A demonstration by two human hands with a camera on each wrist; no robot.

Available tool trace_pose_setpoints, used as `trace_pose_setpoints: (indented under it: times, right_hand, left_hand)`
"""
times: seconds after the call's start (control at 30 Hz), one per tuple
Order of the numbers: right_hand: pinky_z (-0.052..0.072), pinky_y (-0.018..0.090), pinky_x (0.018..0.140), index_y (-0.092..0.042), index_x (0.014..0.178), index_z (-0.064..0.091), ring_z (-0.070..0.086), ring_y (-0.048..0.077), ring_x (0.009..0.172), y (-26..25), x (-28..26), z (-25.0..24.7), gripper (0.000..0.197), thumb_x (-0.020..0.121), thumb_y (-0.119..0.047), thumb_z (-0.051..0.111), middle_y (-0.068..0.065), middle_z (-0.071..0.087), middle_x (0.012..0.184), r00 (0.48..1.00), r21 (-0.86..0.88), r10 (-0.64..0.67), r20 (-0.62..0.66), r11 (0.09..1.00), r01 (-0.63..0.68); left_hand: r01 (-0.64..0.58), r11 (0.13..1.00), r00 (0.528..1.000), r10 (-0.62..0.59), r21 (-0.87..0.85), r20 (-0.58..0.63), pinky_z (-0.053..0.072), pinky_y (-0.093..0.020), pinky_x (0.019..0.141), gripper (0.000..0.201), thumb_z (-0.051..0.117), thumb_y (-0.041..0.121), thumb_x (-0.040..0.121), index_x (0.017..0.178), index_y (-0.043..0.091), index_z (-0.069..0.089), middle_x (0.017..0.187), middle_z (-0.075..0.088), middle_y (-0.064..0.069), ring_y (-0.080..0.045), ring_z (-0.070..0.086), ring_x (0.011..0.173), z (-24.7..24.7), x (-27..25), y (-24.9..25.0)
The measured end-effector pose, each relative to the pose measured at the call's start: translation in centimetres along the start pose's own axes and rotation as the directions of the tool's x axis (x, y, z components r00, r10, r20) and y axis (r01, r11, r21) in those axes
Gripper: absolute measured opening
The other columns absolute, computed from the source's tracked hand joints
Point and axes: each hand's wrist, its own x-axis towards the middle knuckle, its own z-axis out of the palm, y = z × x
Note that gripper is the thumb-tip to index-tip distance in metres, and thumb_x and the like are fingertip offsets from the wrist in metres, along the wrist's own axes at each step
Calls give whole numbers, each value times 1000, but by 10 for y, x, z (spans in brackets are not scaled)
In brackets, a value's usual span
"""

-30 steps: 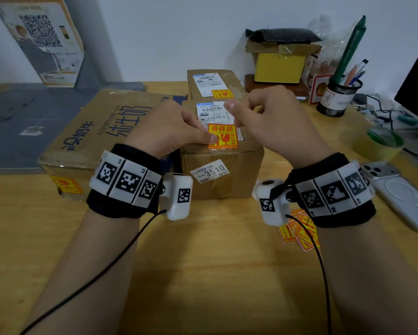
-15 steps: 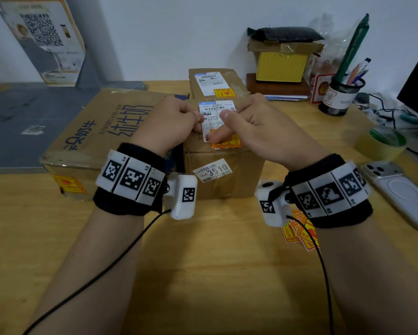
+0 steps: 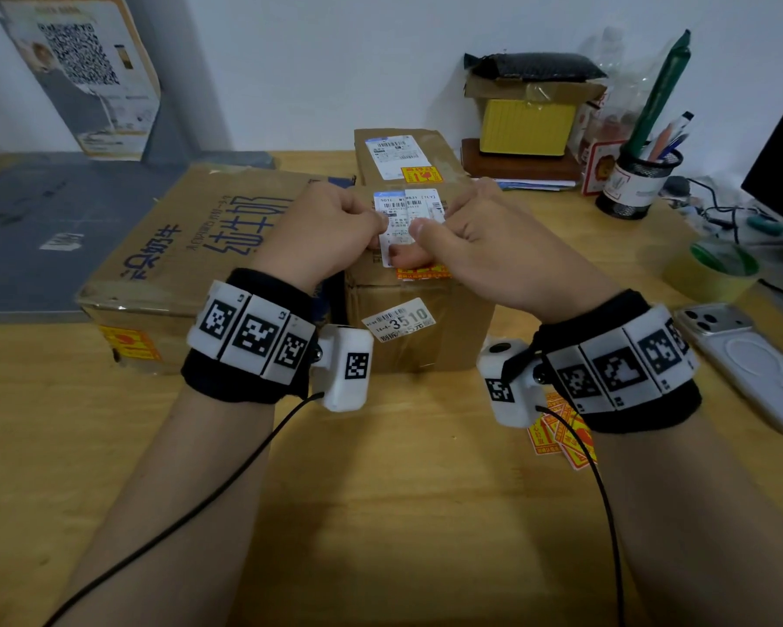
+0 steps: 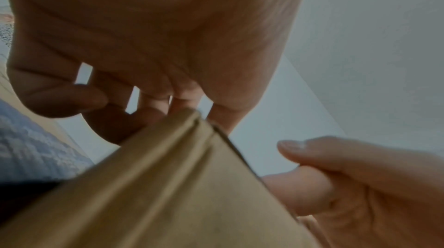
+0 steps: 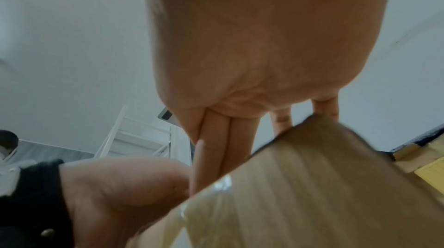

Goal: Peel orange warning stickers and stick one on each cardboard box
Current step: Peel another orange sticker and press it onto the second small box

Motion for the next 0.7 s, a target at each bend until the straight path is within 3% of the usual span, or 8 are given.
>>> trace_pose_setpoints:
  times: [0.1,0.17,0.23,0.3,0.37,0.43,0.57,0.7]
  right_hand:
    - [31,50,113,-36,94,84,39,11,122,-3,-2,-3,39,105,-38,47,-24,64,86,999,31,-39,12,999,39]
    - [32,48,112,-35,92,85,40,8,117,-3,-2,-4,38,104,-36,49,-26,58,78,999,29,-42,14,999,42]
    - [32,46,112,-35,91,85,38,5,113,-2,-2,-4,38,104,-37,49,-26,59,78,999,18,-42,10,999,41]
    - [32,49,112,-38,91,84,39,5,117,2,1,0,40,103,-43,46,-26,68,88,999,4,-41,-11,999,41]
    - [32,53,112,-40,93,83,42,10,127,5,4,3,48,100,-55,38,-22,73,102,999,-21,-32,-34,999,31]
    - [31,54,111,-30,101,83,40,13,130,9,6,5,58,101,-59,33,-12,70,101,1000,-104,11,-17,994,-13]
    - [32,52,107,-19,95,82,36,12,122,8,6,4,59,105,-53,35,-2,65,96,1000,-169,17,-5,985,-18]
    - [34,46,108,-35,90,85,33,2,109,4,3,0,42,103,-44,46,-18,63,83,998,-38,-57,-15,998,56]
  left_hand:
    - [-1,1000,1000,1,-7,3,41,-23,67,22,64,32,93,87,14,75,75,69,9,-4,59,73,-1,0,1]
    - [0,1000,1000,0,-8,0,42,-23,69,21,64,32,93,88,15,75,74,69,10,-4,60,75,-1,0,2]
    - [4,1000,1000,-4,-9,3,45,-25,75,19,64,34,93,85,19,74,78,70,9,-6,63,81,-1,-1,2]
    - [2,1000,1000,-2,-3,8,45,-26,75,19,64,34,93,84,21,74,82,70,8,-8,63,82,0,-1,2]
    - [0,1000,1000,0,11,10,41,-24,66,19,63,33,94,84,21,74,80,68,9,-5,59,76,1,-1,2]
    - [-2,1000,1000,2,25,18,39,-23,63,17,63,31,95,87,22,76,80,67,9,-5,58,77,2,-1,2]
    - [-7,1000,999,6,19,38,47,-25,78,13,70,28,89,98,24,78,88,71,9,-8,64,92,5,-2,2]
    - [-27,1000,999,26,13,48,38,-15,61,11,74,18,86,97,21,77,70,65,13,2,58,69,5,-3,2]
